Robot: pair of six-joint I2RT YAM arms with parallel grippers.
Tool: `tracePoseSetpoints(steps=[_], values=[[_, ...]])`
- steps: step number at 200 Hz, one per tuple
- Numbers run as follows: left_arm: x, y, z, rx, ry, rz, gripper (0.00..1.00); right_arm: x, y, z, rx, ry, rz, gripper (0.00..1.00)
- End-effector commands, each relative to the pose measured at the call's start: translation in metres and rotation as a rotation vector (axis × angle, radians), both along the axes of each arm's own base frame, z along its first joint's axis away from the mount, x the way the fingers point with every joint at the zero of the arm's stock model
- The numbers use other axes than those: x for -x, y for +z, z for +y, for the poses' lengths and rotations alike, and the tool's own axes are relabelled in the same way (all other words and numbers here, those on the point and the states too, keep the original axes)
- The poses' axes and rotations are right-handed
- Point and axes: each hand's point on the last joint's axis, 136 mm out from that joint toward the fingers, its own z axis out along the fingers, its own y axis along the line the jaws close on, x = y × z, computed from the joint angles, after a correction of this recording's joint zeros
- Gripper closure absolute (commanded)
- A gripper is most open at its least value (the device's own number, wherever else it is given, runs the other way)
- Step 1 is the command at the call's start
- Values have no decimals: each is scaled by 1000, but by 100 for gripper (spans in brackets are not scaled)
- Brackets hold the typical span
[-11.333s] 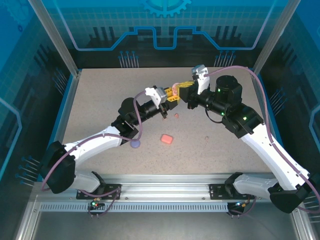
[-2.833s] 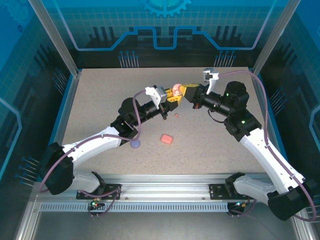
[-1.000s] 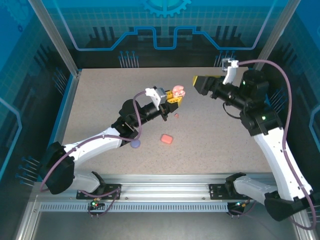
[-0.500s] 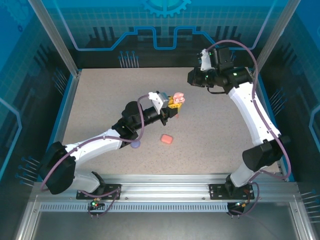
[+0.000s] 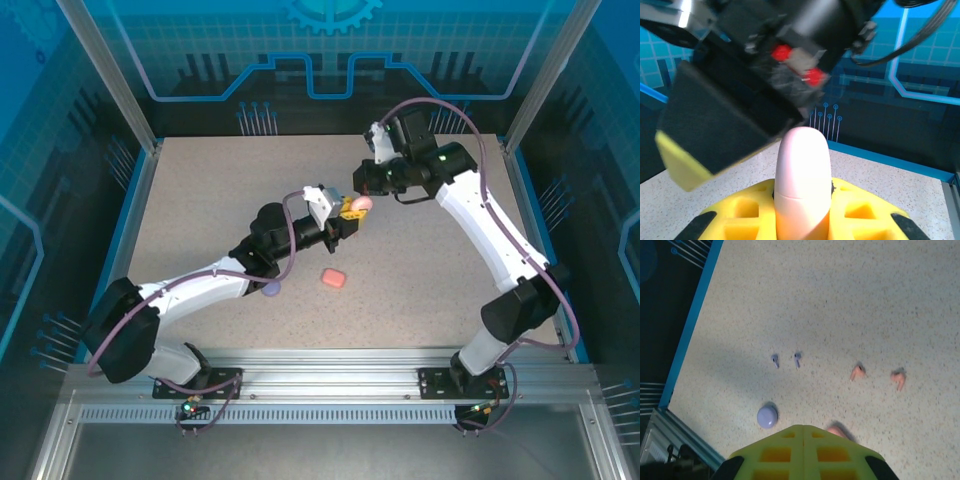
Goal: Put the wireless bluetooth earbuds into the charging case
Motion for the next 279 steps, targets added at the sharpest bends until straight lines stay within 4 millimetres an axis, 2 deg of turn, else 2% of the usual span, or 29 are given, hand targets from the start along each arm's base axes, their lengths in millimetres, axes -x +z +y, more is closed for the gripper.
tracePoseSetpoints(steps=[1, 25, 36, 53, 73, 78, 91, 99, 133, 142, 151, 171, 175, 177, 212, 223, 225, 252, 255, 258, 261, 265, 272, 279], values=[[-6, 8, -2, 29, 16, -1, 100, 31, 17, -6, -20, 28, -28, 96], [-9, 5, -4, 28, 14, 9, 100, 40, 18, -22, -9, -36, -52, 94], [-10, 2, -7, 30, 7, 23, 100, 32, 18, -41, 14, -141, -73, 87], [-12, -4, -10, 32, 0, 57, 100, 14, 21, -74, -8, -308, -95, 85], [-17, -17, -13, 23, 11, 120, 100, -1, 15, -117, -23, -485, -90, 70], [-20, -21, -14, 19, 14, 145, 100, -3, 13, -126, -23, -517, -92, 63], [-27, -31, -18, 21, 27, 218, 100, -3, 4, -144, -17, -580, -84, 48], [-32, -38, -22, 29, 32, 273, 100, -1, -1, -152, -22, -604, -83, 42], [-59, -80, -51, 57, 63, 547, 100, 11, -15, -171, -36, -657, -68, 31], [-65, -91, -64, 69, 60, 614, 100, 14, -15, -177, -33, -676, -70, 30], [-72, -111, -76, 66, 71, 698, 100, 16, -14, -183, -33, -692, -75, 30], [-94, -134, -105, 93, 90, 838, 100, 21, -12, -197, -30, -736, -77, 30], [-98, -145, -110, 92, 101, 877, 100, 22, -12, -199, -32, -743, -76, 30], [-101, -142, -113, 103, 101, 883, 100, 22, -11, -201, -34, -746, -76, 29], [-139, -182, -151, 117, 146, 1053, 100, 26, -16, -207, -41, -769, -51, 29], [-152, -185, -162, 128, 157, 1087, 100, 27, -21, -207, -39, -773, -31, 29], [-154, -192, -163, 122, 164, 1102, 100, 27, -22, -207, -38, -774, -26, 29], [-176, -216, -184, 89, 204, 1205, 100, 31, -33, -205, -44, -783, 8, 29], [-177, -227, -183, 75, 219, 1228, 100, 32, -35, -206, -43, -785, 11, 29], [-181, -217, -187, 89, 213, 1222, 100, 32, -36, -205, -44, -786, 16, 29], [-182, -227, -188, 80, 219, 1241, 100, 33, -38, -206, -42, -790, 19, 29], [-186, -216, -190, 95, 209, 1236, 100, 34, -39, -206, -42, -790, 24, 29], [-188, -231, -191, 90, 220, 1264, 100, 35, -41, -206, -42, -791, 29, 29], [-192, -228, -192, 119, 219, 1269, 100, 36, -43, -206, -38, -794, 32, 29]])
